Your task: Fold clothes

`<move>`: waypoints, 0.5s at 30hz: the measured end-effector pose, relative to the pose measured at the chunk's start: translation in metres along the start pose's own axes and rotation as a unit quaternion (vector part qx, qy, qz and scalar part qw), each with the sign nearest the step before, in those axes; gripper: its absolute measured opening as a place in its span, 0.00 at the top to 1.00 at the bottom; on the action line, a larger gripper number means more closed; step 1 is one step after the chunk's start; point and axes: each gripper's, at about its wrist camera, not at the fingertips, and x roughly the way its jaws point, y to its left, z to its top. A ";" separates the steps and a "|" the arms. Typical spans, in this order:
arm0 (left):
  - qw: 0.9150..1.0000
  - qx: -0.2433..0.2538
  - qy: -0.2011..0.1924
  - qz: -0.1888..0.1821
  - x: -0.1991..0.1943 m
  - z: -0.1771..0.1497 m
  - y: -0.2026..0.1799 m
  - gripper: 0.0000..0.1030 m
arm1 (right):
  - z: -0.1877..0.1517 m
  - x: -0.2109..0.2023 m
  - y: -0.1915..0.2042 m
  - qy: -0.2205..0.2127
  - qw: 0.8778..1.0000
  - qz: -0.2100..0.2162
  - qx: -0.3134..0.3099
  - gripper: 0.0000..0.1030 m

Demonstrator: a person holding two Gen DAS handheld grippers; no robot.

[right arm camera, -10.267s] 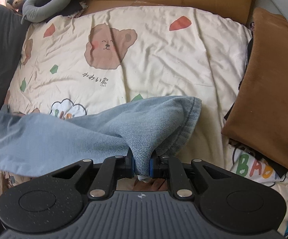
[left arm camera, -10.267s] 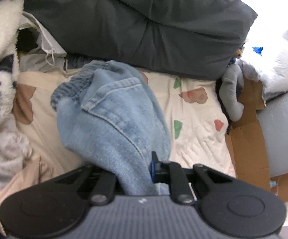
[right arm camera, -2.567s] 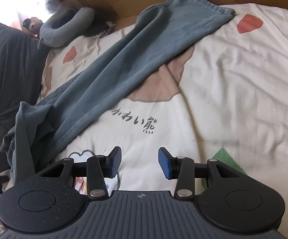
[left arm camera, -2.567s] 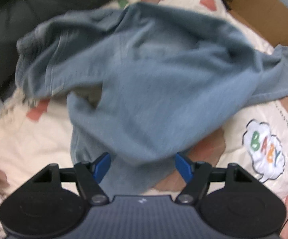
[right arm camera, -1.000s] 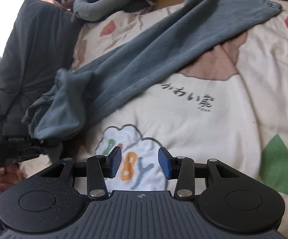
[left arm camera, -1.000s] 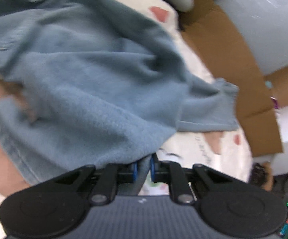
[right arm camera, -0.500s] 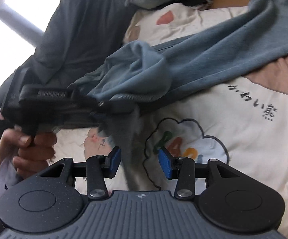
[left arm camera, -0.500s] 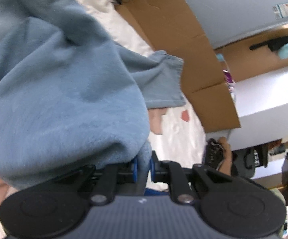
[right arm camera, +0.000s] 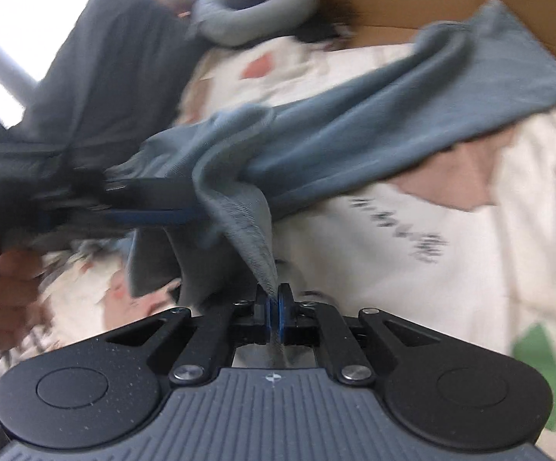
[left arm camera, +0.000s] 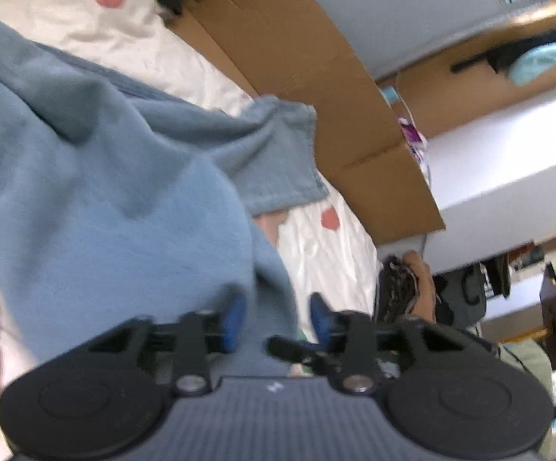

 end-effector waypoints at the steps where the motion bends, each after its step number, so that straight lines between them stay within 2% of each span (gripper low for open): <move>1: 1.000 0.002 -0.007 0.011 -0.004 0.003 0.004 0.48 | 0.000 -0.004 -0.006 -0.004 1.000 -0.013 0.004 0.98; 7: 0.995 -0.015 -0.055 0.078 -0.033 0.026 0.036 0.48 | 0.008 -0.019 -0.035 -0.026 0.997 -0.075 0.017 0.98; 12: 0.985 -0.034 -0.086 0.144 -0.055 0.039 0.065 0.48 | 0.019 -0.028 -0.058 -0.039 0.991 -0.128 0.018 0.99; 15: 0.979 -0.035 -0.084 0.185 -0.067 0.042 0.081 0.46 | 0.024 -0.035 -0.073 -0.046 0.987 -0.151 0.020 0.99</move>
